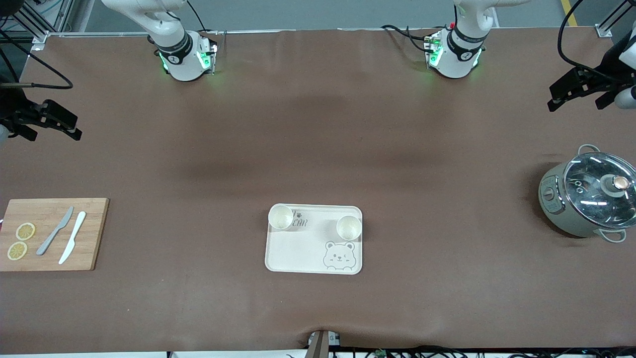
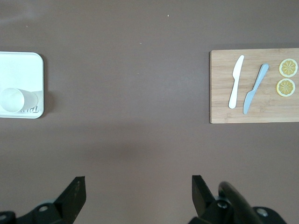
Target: Place white IKEA cup upright on tray with both arms
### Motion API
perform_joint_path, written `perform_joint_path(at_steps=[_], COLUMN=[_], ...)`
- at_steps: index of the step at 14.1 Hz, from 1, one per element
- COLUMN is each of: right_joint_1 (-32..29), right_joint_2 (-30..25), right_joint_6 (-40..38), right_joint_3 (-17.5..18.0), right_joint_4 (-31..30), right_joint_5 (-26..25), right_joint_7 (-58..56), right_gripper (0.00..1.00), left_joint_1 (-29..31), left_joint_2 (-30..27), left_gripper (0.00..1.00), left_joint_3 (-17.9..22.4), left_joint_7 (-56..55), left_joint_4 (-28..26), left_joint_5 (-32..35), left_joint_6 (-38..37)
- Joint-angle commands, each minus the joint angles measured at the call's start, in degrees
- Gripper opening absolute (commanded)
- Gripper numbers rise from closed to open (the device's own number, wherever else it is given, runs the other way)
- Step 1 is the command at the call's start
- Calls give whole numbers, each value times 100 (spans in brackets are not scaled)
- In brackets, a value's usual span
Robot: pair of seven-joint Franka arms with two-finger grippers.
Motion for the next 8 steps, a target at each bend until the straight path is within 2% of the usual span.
perform_joint_path(at_steps=[1, 8], right_joint_1=[-40, -40], right_joint_2=[72, 133], right_joint_6=[-37, -28], right_joint_3=[19, 19], right_joint_4=[141, 141], right_joint_5=[-88, -88], right_joint_7=[-8, 1], right_gripper=[100, 100], left_joint_1=[58, 49], left_joint_2=[13, 206], left_gripper=[100, 100], left_joint_3=[14, 14], left_joint_7=[58, -12], left_joint_4=[123, 333], left_joint_5=[-190, -172], left_joint_6=[-53, -53])
